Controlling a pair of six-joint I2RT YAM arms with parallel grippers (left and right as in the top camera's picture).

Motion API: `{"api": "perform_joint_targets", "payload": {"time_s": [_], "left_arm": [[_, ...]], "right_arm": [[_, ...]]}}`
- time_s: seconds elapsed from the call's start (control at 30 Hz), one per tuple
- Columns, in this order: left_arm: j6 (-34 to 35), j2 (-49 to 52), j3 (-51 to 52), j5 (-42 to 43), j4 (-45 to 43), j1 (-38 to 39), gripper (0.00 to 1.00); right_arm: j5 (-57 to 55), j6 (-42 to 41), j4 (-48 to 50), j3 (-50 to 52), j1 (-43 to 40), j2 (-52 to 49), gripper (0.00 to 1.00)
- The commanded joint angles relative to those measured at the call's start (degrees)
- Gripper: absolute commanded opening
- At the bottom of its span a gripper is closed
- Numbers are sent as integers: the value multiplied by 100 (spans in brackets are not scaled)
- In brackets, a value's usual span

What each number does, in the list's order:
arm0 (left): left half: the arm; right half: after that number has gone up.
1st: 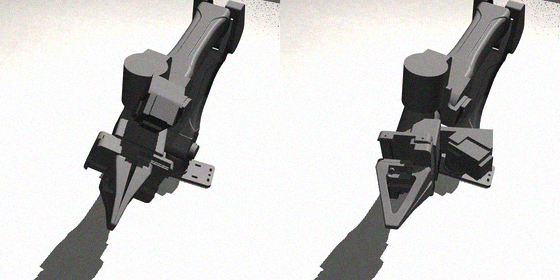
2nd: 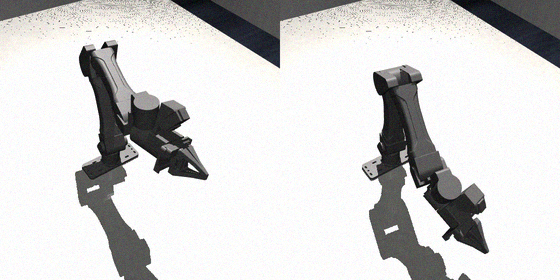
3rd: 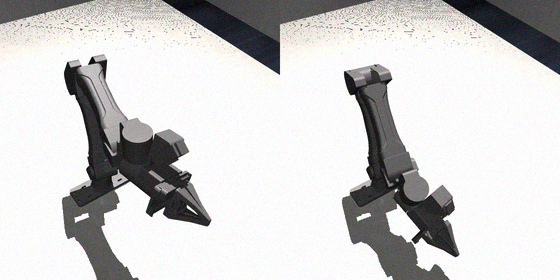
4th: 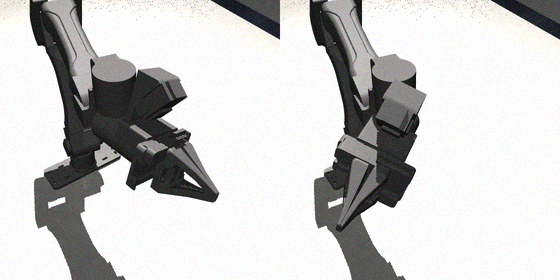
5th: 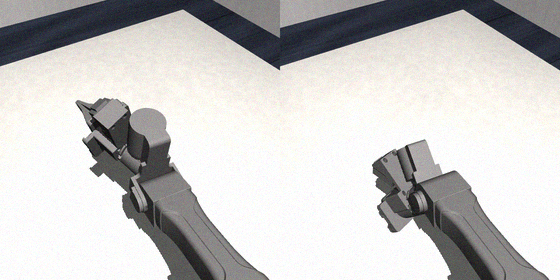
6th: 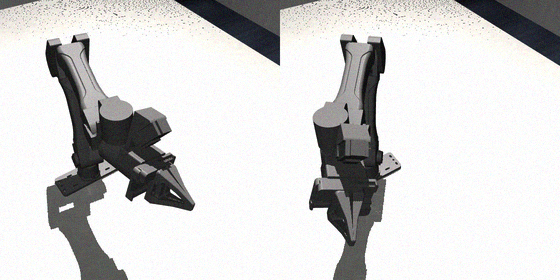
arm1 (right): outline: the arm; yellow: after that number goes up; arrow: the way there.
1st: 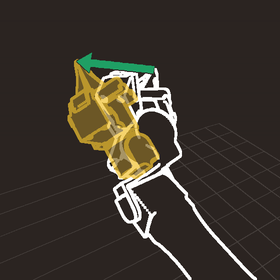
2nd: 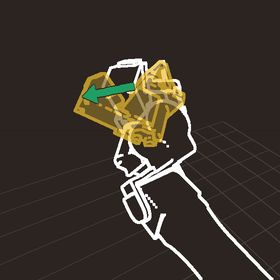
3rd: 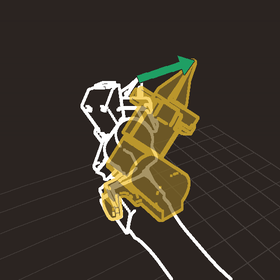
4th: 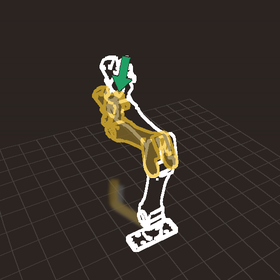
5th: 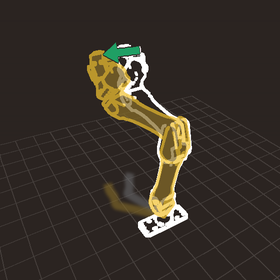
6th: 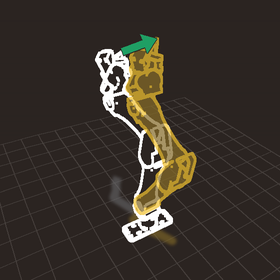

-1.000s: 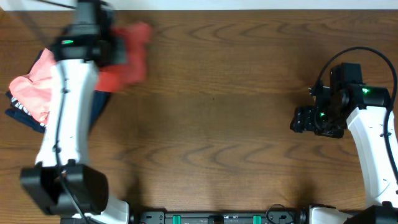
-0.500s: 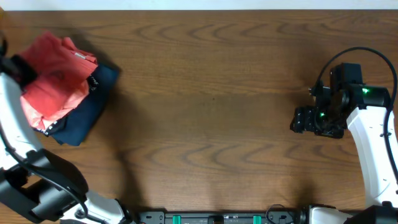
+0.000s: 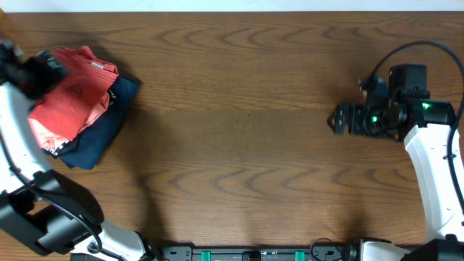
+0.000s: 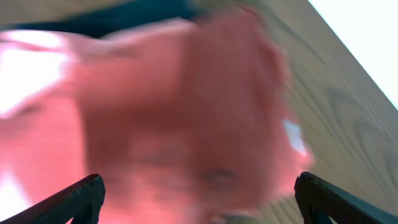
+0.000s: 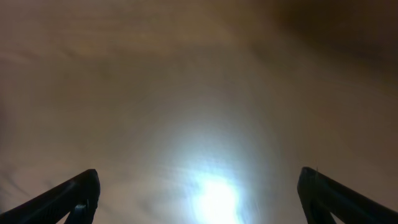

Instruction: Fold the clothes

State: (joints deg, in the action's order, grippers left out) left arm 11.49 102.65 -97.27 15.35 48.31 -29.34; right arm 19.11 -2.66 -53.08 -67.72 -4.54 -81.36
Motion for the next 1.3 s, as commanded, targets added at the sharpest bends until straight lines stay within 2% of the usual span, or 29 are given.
{"api": "perform_joint_targets", "payload": {"time_s": [0.0, 0.13, 0.3, 0.37, 0.43, 0.53, 0.67, 0.83, 0.9, 1.07, 1.27], "left_arm": [[-507, 33, -44, 302, 208, 815, 98], [-595, 33, -44, -13, 1134, 1650, 98], [-588, 33, -17, -581, 3021, 2282, 98], [-588, 9, 85, -577, 3574, 2450, 98], [-686, -149, 317, -579, 3727, 2608, 98], [-734, -822, 981, -579, 3399, 2861, 98], [-555, -2428, 2262, -581, 2385, 3185, 98], [-542, -5543, 4221, -577, 446, 3694, 98], [-542, -6535, 4653, -575, -146, 3783, 98], [-544, -8446, 4830, -577, -72, 3794, 98], [-542, -9814, 4830, -577, -66, 3794, 98]], "right_arm": [[903, -127, 527, 2, 87, 11, 99], [407, -153, 428, 2, 87, -153, 99], [-328, -151, -973, 2, 85, -433, 99], [-435, -149, -1427, 2, 87, -457, 99], [-435, -133, -1661, 9, 85, -361, 99], [-439, -136, -1606, 118, 85, 52, 99], [-664, -289, -1108, 566, 87, 1255, 99], [-1506, -306, 199, 1858, 358, 4048, 99], [-1523, -308, 612, 2201, 372, 4972, 99], [-1523, -306, 343, 2356, 372, 6741, 99], [-1523, -306, -142, 2356, 372, 7873, 99]]}}
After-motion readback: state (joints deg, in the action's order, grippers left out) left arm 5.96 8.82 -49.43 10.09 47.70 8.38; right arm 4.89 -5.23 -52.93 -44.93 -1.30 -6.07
